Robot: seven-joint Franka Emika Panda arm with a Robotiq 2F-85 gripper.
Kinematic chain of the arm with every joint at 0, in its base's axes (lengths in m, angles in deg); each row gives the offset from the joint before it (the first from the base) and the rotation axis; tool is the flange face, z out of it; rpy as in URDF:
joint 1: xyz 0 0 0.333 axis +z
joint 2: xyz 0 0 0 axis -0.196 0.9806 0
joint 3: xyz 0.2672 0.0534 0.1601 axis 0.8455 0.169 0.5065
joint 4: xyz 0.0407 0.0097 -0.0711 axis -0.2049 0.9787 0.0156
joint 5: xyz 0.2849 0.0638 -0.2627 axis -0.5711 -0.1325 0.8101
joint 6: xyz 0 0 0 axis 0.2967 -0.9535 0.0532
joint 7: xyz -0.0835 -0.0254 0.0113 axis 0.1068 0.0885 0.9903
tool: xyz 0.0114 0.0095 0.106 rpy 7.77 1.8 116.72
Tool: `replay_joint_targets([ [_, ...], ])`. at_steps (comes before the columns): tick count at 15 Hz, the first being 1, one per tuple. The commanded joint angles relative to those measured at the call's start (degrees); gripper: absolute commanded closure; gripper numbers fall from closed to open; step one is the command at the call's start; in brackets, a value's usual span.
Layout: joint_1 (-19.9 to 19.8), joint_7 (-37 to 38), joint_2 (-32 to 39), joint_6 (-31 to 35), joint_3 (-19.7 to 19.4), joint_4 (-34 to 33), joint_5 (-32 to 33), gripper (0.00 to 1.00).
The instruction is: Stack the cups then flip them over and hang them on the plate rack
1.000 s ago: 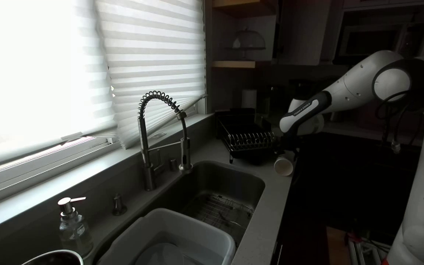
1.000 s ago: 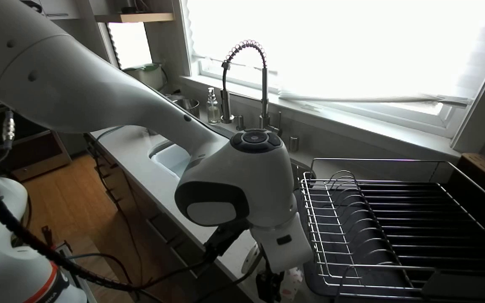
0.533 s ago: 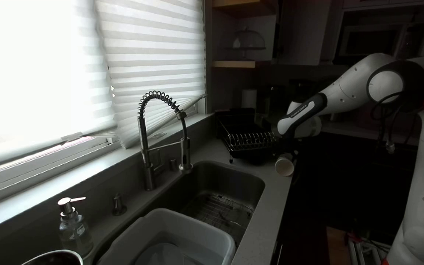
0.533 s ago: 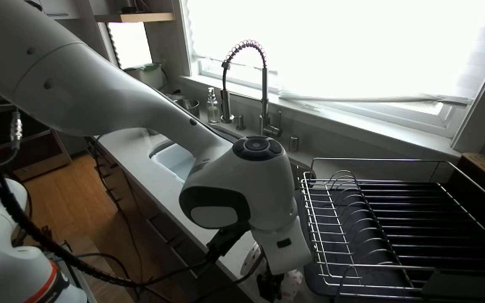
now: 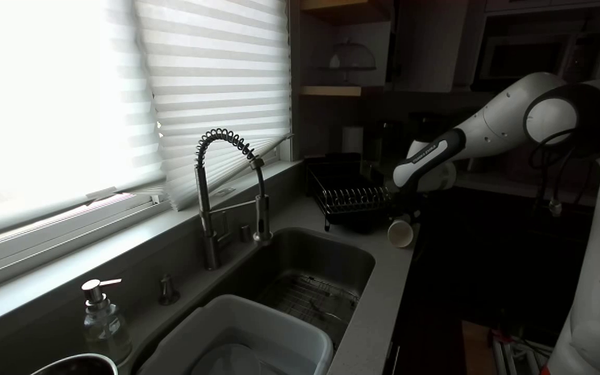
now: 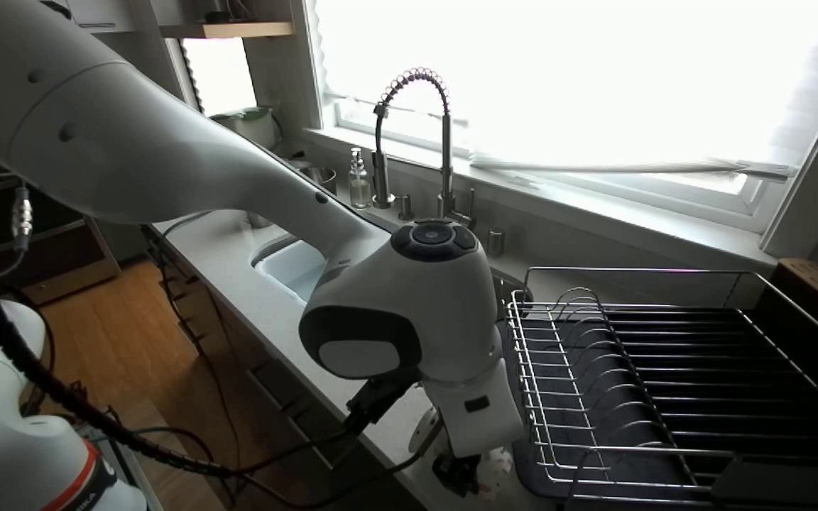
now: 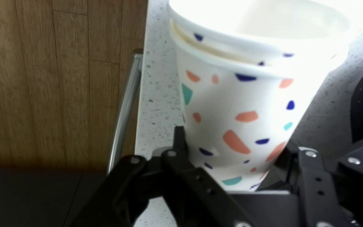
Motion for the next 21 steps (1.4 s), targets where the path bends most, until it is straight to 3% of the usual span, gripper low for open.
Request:
replay_joint_targets([
  [1,0.9,2.5,-4.4,-6.4,-0.9,0.7,1.0,0.60],
  [5,0.3,4.0,-7.7,-10.4,-0.4,0.5,3.2,0.60],
  [11,-1.9,7.6,-17.8,-9.2,0.9,1.8,17.4,0.60],
  [15,-4.9,8.3,-22.7,-6.8,2.6,1.4,23.4,0.60],
  [17,-6.7,9.6,-24.2,-4.0,3.7,1.5,25.9,0.60],
  [21,-10.5,11.9,-23.4,8.1,6.0,3.1,32.1,0.60],
])
